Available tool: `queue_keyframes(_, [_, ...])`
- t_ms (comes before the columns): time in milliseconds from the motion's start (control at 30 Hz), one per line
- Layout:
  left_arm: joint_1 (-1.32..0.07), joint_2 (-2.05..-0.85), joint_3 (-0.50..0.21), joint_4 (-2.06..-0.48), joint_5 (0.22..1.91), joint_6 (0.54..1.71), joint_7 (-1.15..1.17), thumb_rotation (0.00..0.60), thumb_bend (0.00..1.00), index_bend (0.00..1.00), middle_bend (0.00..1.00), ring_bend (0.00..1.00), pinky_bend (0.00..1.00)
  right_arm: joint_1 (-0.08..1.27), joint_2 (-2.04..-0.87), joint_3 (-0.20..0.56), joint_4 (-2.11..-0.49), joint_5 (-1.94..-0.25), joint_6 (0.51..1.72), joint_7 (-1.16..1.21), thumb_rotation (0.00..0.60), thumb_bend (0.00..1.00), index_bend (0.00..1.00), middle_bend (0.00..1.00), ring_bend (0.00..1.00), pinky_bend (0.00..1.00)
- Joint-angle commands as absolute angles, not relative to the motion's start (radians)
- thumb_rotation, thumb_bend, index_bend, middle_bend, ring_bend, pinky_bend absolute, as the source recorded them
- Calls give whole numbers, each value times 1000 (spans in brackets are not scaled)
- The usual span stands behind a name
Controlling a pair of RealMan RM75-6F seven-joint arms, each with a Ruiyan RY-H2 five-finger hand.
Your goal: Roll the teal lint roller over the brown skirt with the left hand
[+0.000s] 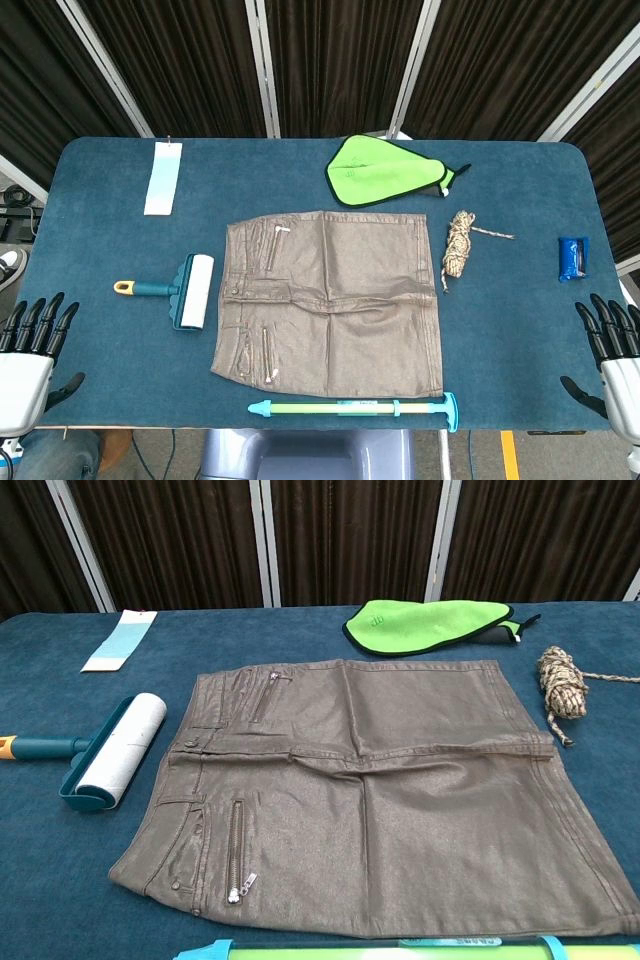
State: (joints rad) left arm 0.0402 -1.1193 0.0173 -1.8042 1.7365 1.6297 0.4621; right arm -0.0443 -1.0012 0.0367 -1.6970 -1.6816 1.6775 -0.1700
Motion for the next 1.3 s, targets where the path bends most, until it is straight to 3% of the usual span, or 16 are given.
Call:
queue_keyframes(33, [40,-1120,17,-1804,1734,1628,462,600,0,0,0,0,0,-43,-1000,37,-1700,-1680,1677,-170,600,0,0,0,0,0])
queue_keyframes(267, [25,-1120,15,-1803,1720,1597,449,600,0,0,0,0,0,-42,-1000,39,-1701,-1668,1669,-164,600,0,0,0,0,0])
queue_keyframes(433, [-83,-1167,-53,-1733,1647,1458,386,600,1,0,0,0,0,-36,-998,45,-1704,-1650,1655,-159,600,0,0,0,0,0])
queue_keyframes(533, [-181,-1228,-114,-1649,1531,1299,352,600,127,0,0,0,0,-27,-1001,51,-1701,-1625,1631,-168,600,0,0,0,0,0])
queue_keyframes(600, [-263,-1278,-148,-1573,1440,1151,320,600,299,0,0,0,0,-18,-1005,59,-1700,-1600,1609,-173,600,0,0,0,0,0])
queue_keyframes(800, [-399,-1388,-177,-1391,1346,938,258,600,429,20,0,0,0,-3,-1014,74,-1694,-1543,1570,-187,600,0,0,0,0,0])
queue_keyframes(1300, [-467,-1563,-146,-1097,1372,933,165,600,499,90,62,3,69,-7,-1011,83,-1680,-1501,1565,-168,600,0,0,0,0,0])
